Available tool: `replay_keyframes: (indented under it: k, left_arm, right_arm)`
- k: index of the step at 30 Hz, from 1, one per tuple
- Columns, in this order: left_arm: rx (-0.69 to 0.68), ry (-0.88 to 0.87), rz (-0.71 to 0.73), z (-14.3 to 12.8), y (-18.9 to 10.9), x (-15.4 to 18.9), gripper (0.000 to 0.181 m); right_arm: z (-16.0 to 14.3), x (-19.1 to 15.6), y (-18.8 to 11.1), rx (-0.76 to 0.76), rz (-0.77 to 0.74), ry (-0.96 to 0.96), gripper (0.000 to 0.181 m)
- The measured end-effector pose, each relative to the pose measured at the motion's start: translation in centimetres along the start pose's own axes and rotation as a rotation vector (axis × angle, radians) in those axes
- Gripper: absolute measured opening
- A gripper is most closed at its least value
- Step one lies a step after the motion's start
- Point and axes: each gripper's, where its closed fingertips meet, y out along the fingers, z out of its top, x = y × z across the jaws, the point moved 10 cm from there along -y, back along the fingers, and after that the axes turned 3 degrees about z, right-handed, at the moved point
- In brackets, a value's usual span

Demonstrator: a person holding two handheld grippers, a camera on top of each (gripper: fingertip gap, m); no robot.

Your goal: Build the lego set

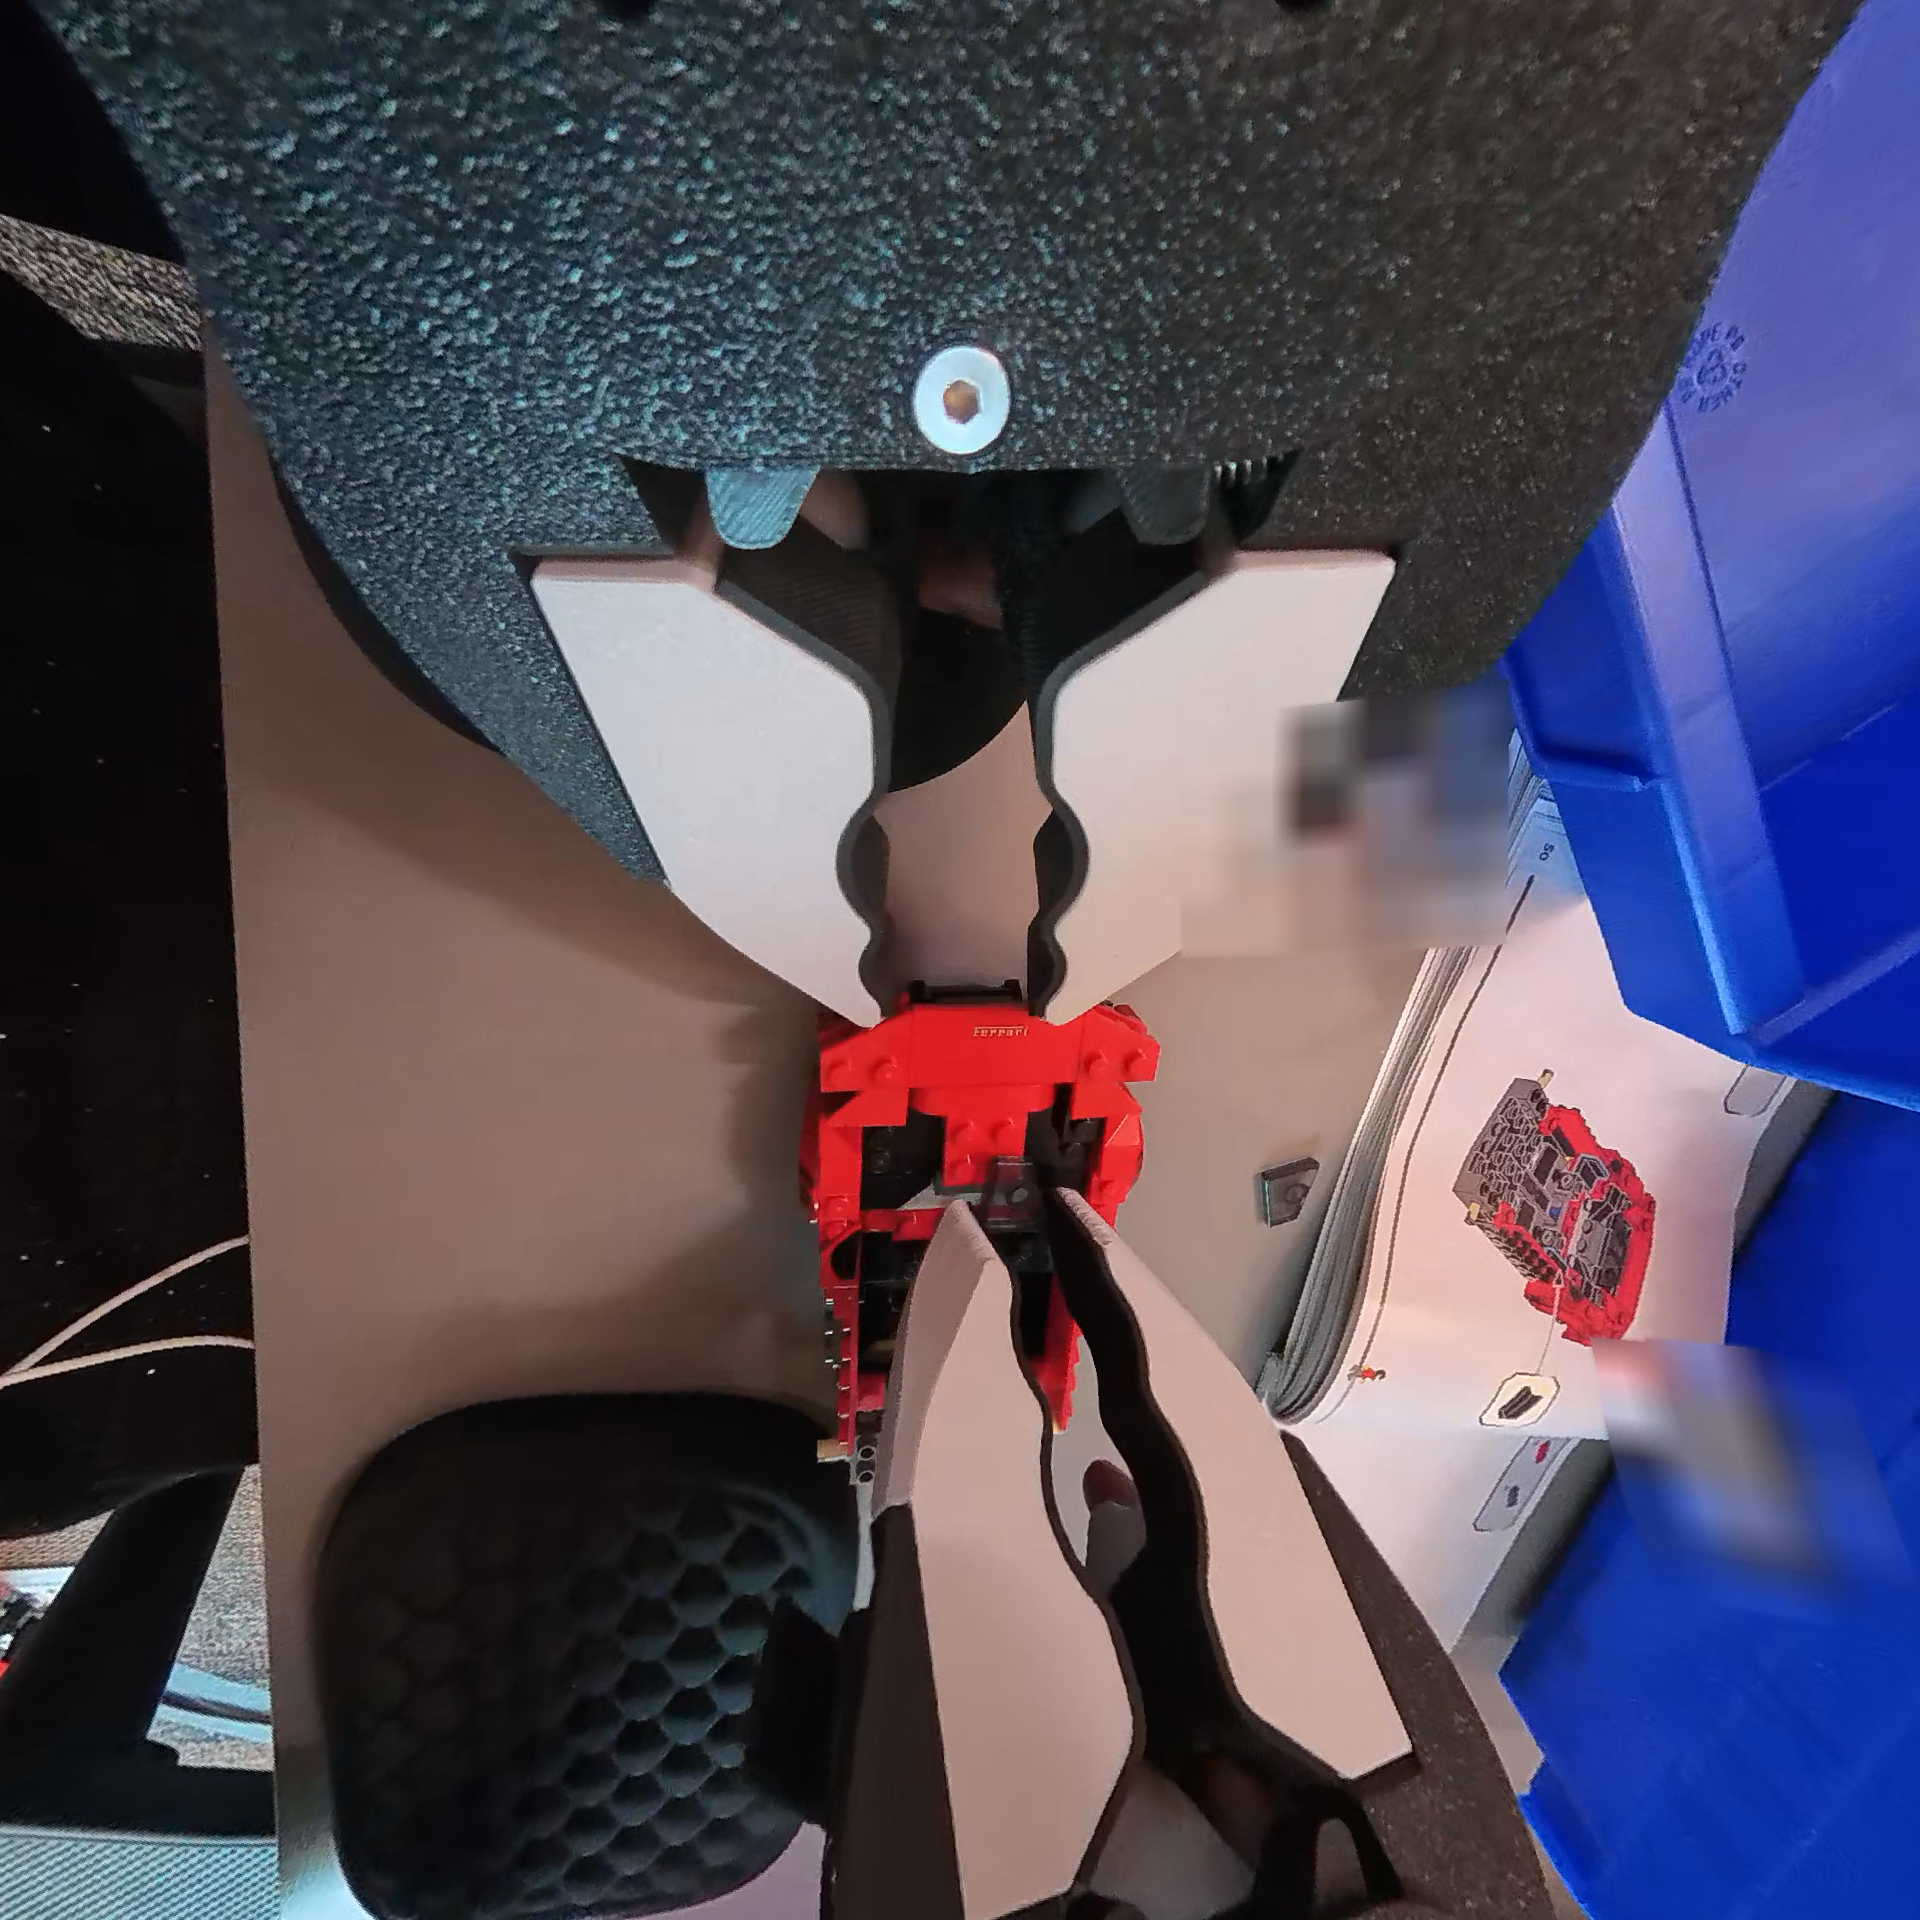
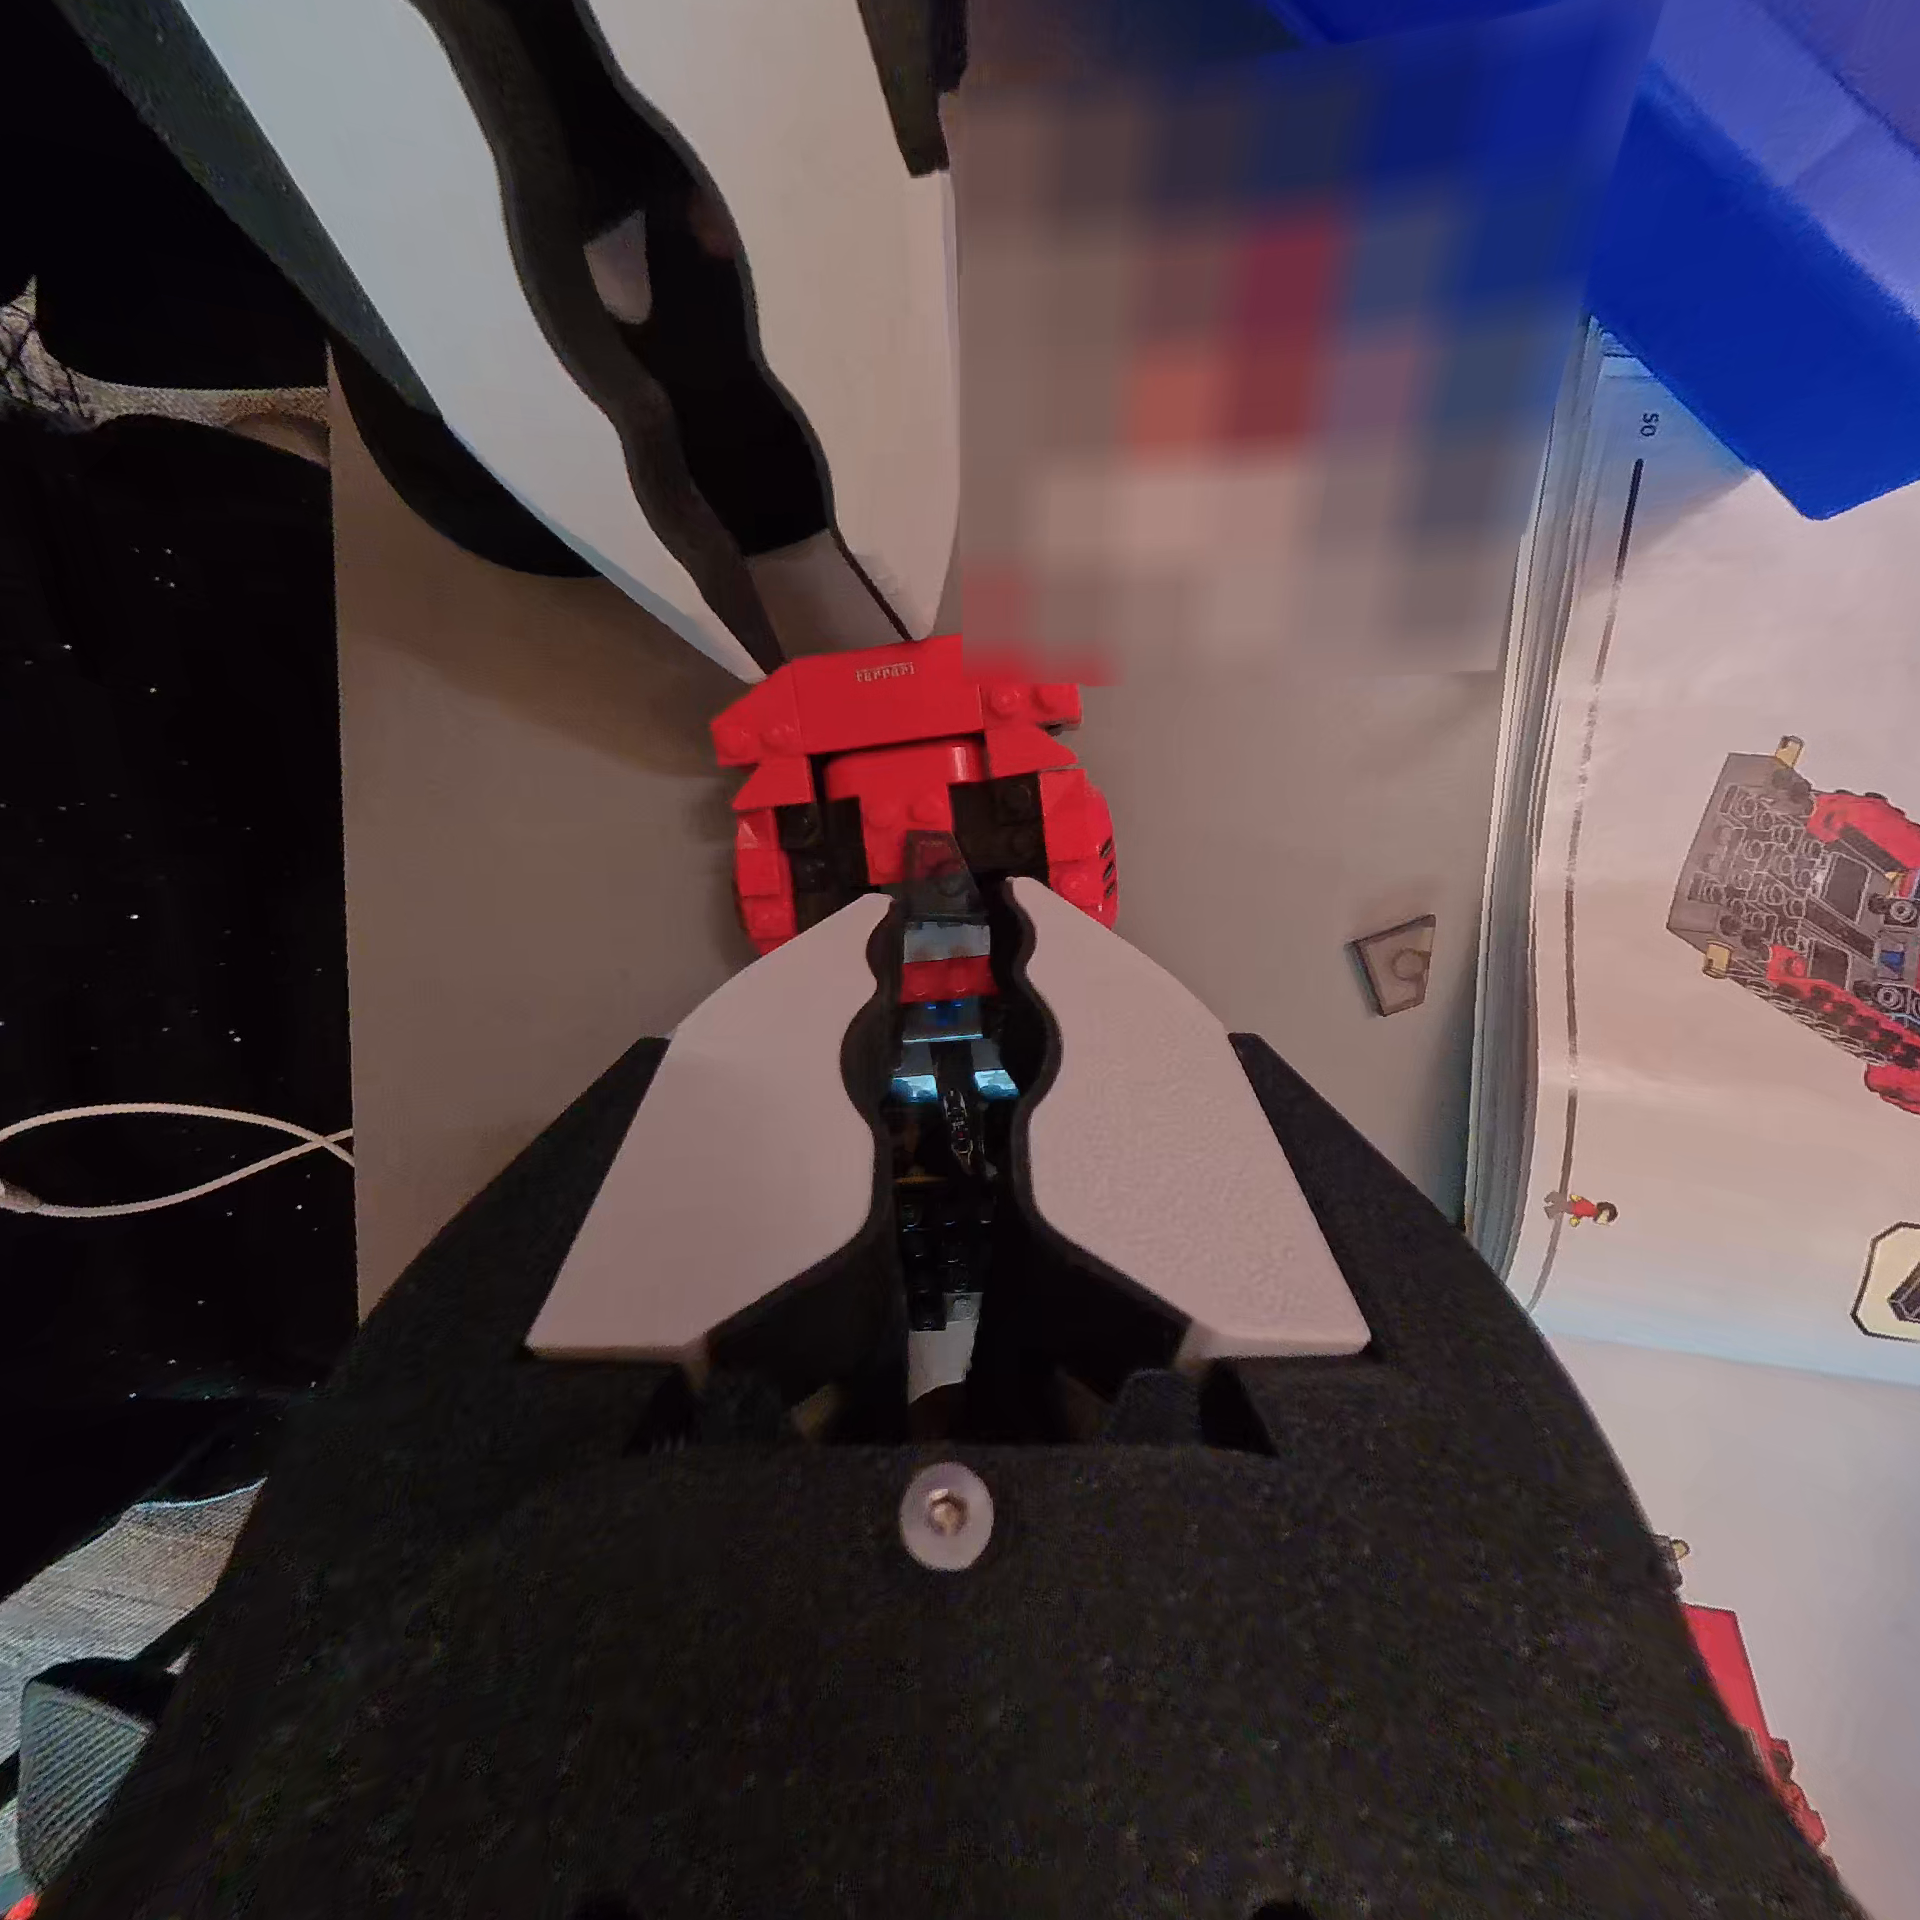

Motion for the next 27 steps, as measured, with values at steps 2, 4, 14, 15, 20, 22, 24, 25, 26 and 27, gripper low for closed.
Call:
replay_keyframes:
  k: [2, 4, 14, 15, 20, 22, 24, 25, 26, 27]
  left_arm:
    - [0.002, 0.000, 0.002, 0.0, 0.0, 0.0, 0.023]
    - [0.004, 0.002, 0.007, 0.0, 0.0, 0.0, 0.023]
    - [0.075, -0.011, 0.025, 0.5, -0.9, -0.2, 0.010]
    - [0.097, -0.017, 0.025, 0.6, -1.2, -0.3, 0.010]
    - [0.116, 0.001, 0.012, 1.6, -0.9, -0.6, 0.007]
    - [0.081, 0.023, 0.007, 2.1, 0.0, -0.7, 0.004]
    - [0.053, 0.030, -0.004, 2.5, 0.9, -0.9, 0.001]
    - [0.046, 0.028, -0.002, 2.6, 1.3, -1.2, 0.001]
    - [0.045, 0.020, -0.001, 2.6, 1.5, -1.4, 0.000]
    - [0.045, 0.009, -0.011, 2.7, 1.7, -1.6, 0.000]
  right_arm:
    - [0.0, 0.0, 0.1, -0.005, 0.005, 0.003, 0.015]
    - [0.0, 0.1, 0.1, -0.006, 0.004, 0.003, 0.015]
    - [0.3, -0.1, 0.0, -0.034, -0.023, -0.021, 0.015]
    - [0.3, 0.0, 0.0, -0.034, -0.023, -0.018, 0.015]
    - [0.2, 0.2, -0.2, -0.037, -0.041, -0.016, 0.015]
    - [0.2, 0.1, -0.1, -0.038, -0.043, -0.019, 0.015]
    - [0.2, 0.1, 0.0, -0.047, -0.045, -0.023, 0.015]
    - [0.3, 0.1, 0.0, -0.047, -0.043, -0.024, 0.015]
    - [0.3, 0.1, 0.0, -0.046, -0.042, -0.025, 0.015]
    - [0.2, 0.1, 0.0, -0.046, -0.042, -0.025, 0.015]
